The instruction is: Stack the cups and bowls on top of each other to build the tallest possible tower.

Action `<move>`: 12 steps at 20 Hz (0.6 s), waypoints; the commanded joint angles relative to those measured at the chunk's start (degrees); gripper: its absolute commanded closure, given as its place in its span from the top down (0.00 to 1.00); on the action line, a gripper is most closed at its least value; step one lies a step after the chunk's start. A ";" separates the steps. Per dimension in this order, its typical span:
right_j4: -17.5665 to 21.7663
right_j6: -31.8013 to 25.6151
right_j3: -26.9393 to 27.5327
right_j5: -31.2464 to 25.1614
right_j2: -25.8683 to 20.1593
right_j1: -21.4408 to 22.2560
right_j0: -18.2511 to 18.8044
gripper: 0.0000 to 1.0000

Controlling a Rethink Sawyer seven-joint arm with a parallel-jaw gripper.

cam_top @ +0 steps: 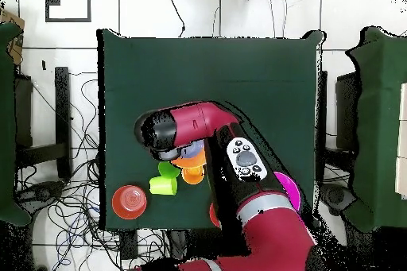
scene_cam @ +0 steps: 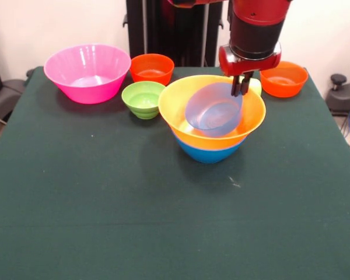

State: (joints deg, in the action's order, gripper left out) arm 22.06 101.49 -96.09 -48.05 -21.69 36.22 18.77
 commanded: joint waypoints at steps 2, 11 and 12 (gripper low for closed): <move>6.18 -9.16 4.32 -6.43 0.26 0.25 1.36 0.00; 5.97 -8.92 7.66 -8.17 0.17 -1.54 1.79 0.00; 5.96 -8.75 7.90 -8.31 0.17 -1.69 1.73 0.00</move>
State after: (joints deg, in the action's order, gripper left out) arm 22.08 101.49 -93.25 -50.80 -21.68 36.21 19.96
